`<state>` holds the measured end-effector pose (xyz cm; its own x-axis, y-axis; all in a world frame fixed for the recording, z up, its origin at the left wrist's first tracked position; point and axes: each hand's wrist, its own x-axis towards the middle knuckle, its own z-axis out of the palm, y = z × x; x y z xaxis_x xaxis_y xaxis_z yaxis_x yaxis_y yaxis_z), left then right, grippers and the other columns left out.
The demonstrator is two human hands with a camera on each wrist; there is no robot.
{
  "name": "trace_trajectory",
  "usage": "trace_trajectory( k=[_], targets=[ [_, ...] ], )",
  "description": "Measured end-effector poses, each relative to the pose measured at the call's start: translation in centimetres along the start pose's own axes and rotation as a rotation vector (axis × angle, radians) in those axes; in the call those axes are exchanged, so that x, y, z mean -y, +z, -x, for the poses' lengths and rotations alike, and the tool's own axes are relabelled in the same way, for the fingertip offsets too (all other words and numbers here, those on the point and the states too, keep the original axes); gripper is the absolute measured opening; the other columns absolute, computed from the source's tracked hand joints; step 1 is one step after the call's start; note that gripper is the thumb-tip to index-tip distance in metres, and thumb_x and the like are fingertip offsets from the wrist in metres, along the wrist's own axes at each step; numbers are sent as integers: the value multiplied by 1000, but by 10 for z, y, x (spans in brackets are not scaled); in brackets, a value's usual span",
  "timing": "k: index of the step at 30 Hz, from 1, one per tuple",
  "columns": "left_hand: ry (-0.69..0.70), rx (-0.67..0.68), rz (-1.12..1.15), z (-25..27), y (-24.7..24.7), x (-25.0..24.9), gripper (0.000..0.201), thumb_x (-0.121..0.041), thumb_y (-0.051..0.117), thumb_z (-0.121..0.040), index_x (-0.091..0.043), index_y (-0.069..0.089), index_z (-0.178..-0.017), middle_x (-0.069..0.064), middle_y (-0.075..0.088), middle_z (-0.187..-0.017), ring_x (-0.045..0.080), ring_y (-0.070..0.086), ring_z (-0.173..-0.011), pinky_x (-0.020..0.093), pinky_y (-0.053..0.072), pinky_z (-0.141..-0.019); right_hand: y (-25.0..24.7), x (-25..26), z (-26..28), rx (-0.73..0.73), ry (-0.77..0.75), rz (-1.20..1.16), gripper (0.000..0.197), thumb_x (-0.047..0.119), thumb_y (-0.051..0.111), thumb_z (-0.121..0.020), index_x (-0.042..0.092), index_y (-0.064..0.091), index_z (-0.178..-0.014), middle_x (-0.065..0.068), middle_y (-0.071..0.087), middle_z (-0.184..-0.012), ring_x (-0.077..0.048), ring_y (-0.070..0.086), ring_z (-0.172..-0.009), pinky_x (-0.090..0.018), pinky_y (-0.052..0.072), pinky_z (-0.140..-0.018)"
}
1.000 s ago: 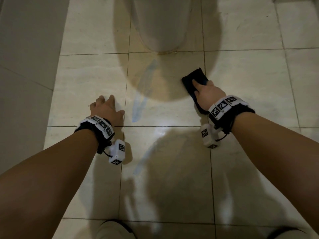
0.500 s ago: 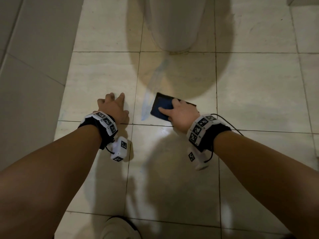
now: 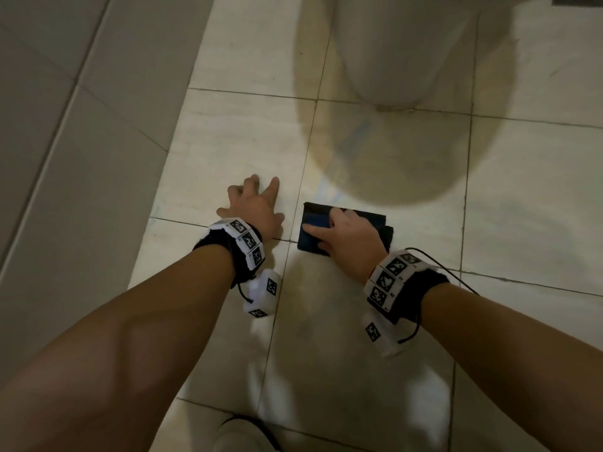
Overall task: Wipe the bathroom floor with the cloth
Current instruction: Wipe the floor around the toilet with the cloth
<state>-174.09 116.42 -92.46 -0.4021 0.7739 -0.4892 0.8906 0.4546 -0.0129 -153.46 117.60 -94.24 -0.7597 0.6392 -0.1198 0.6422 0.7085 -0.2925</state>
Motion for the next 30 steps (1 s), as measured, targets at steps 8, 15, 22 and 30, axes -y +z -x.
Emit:
trace_trajectory(
  k=[8,15,22,30],
  targets=[
    [8,-9,17,6,0,1,73,-43,57,-91,-45,13,-150,-2,11,-158,30,17,-137,57,35,-95,-24,-27,-67,83,185,-91,46,35,48,-102,40,40,-147,-11,45,-125,-31,47,-111,-42,44,-92],
    [-8,1,19,6,-2,-3,77,-41,58,-88,-46,12,-149,-2,11,-157,29,17,-136,56,37,-93,-35,-46,-96,193,260,-78,46,34,42,-104,40,35,-149,-14,41,-134,-34,43,-116,-42,44,-92],
    [-14,23,5,7,-5,-5,74,-42,56,-91,-46,11,-149,-2,9,-158,31,16,-137,57,37,-95,-26,-17,-42,261,120,11,47,39,40,-104,45,30,-150,-8,43,-128,-29,43,-116,-38,35,-83],
    [-1,48,19,7,-7,-5,74,-40,58,-91,-42,13,-149,2,10,-158,35,15,-138,59,38,-95,-17,-4,0,281,38,8,48,38,40,-104,46,28,-150,-3,39,-109,-26,44,-106,-35,28,-76]
  ],
)
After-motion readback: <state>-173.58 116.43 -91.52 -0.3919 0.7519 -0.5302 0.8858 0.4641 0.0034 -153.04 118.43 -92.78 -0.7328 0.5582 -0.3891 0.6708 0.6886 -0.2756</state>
